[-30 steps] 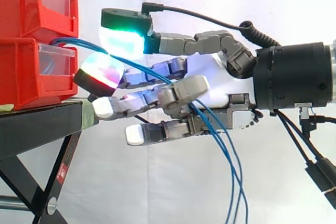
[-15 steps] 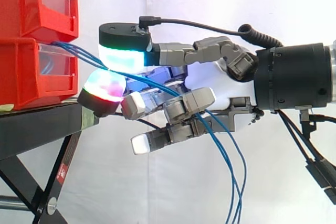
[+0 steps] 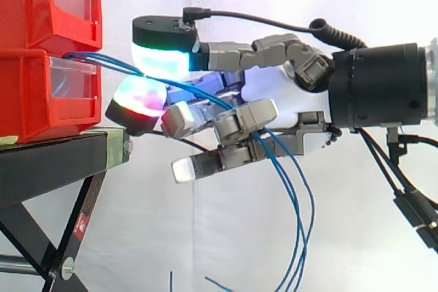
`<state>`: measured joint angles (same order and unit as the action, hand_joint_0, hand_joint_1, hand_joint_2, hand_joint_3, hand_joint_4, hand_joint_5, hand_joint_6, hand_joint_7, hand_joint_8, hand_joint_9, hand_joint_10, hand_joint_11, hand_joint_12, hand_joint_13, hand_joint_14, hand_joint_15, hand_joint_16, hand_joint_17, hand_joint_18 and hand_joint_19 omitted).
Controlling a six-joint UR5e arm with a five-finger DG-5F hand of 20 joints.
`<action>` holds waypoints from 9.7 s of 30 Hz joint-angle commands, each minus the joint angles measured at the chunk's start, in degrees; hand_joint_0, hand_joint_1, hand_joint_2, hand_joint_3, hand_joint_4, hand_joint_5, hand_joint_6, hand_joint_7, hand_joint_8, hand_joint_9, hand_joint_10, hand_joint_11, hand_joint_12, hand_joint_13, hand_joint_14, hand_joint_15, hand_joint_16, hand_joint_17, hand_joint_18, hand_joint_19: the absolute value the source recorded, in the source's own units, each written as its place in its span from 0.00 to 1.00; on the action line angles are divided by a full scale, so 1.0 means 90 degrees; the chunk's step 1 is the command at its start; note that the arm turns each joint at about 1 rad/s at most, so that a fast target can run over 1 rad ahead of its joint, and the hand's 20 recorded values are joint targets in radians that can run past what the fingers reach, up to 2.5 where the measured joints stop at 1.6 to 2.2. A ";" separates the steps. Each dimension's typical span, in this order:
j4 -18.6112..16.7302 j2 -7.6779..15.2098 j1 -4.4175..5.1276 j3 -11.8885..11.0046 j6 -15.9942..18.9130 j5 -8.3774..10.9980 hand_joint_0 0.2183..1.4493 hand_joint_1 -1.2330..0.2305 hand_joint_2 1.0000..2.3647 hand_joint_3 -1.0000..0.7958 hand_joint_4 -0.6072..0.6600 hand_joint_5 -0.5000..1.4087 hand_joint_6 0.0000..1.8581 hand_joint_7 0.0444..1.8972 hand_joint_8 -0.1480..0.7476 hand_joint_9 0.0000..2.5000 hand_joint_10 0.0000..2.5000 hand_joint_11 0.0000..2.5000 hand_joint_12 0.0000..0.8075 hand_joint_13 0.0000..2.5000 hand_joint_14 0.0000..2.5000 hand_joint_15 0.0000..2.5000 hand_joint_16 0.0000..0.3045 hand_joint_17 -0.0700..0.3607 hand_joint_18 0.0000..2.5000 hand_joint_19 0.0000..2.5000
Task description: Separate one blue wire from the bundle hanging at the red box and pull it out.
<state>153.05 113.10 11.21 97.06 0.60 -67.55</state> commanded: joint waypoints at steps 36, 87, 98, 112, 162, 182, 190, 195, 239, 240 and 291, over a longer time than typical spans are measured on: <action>0.0729 -0.0467 -0.0328 -0.0013 -0.0995 -0.0102 0.40 0.29 0.02 0.46 0.62 0.15 0.45 0.49 0.55 0.40 0.01 0.50 0.38 0.58 0.18 0.61 0.15 0.41 0.25 0.28; 0.1071 -0.0985 -0.0386 -0.0003 -0.2967 0.0035 0.34 0.36 0.02 0.42 0.64 0.15 0.46 0.54 0.56 0.41 0.01 0.50 0.38 0.58 0.21 0.60 0.15 0.41 0.26 0.29; 0.1169 -0.0975 -0.0328 0.0056 -0.1688 0.0035 0.33 0.38 0.02 0.41 0.64 0.15 0.45 0.55 0.56 0.41 0.01 0.50 0.38 0.57 0.21 0.60 0.15 0.41 0.25 0.28; 0.1540 -0.0975 -0.0269 0.0056 -0.0789 0.0055 0.31 0.38 0.01 0.38 0.65 0.15 0.45 0.55 0.56 0.40 0.01 0.50 0.38 0.57 0.21 0.59 0.15 0.41 0.25 0.28; 0.1598 -0.0985 -0.0259 0.0036 -0.1629 0.0377 0.36 0.33 0.02 0.49 0.61 0.15 0.46 0.55 0.56 0.41 0.01 0.51 0.38 0.58 0.22 0.60 0.15 0.41 0.26 0.29; 0.1481 -0.0985 -0.0210 0.0036 -0.1620 0.0445 0.30 0.38 0.00 0.31 0.65 0.15 0.45 0.55 0.56 0.41 0.01 0.50 0.38 0.58 0.25 0.58 0.16 0.41 0.26 0.29; 0.1481 -0.0985 -0.0201 0.0036 -0.1590 0.0445 0.29 0.32 0.00 0.28 0.65 0.14 0.45 0.55 0.57 0.41 0.01 0.50 0.39 0.58 0.25 0.57 0.16 0.41 0.26 0.29; 0.1491 -0.0985 -0.0191 0.0036 -0.1590 0.0445 0.33 0.31 0.01 0.33 0.64 0.14 0.46 0.55 0.56 0.41 0.01 0.50 0.38 0.58 0.24 0.58 0.15 0.41 0.26 0.29; 0.1462 -0.0985 -0.0044 0.0036 -0.1454 0.1129 0.47 0.23 0.02 0.41 0.62 0.13 0.47 0.54 0.52 0.38 0.01 0.51 0.37 0.55 0.30 0.56 0.15 0.39 0.26 0.30; 0.1462 -0.0985 -0.0044 0.0036 -0.1385 0.1129 0.47 0.23 0.02 0.41 0.62 0.13 0.47 0.54 0.53 0.37 0.01 0.51 0.37 0.55 0.31 0.55 0.14 0.39 0.26 0.30; 0.1511 -0.0985 -0.0084 0.0036 -0.2225 0.1129 0.27 0.42 0.00 0.29 0.67 0.14 0.46 0.54 0.58 0.41 0.01 0.51 0.37 0.51 0.94 0.25 0.16 0.42 0.31 0.31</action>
<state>167.75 104.26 10.66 97.38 -20.63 -57.36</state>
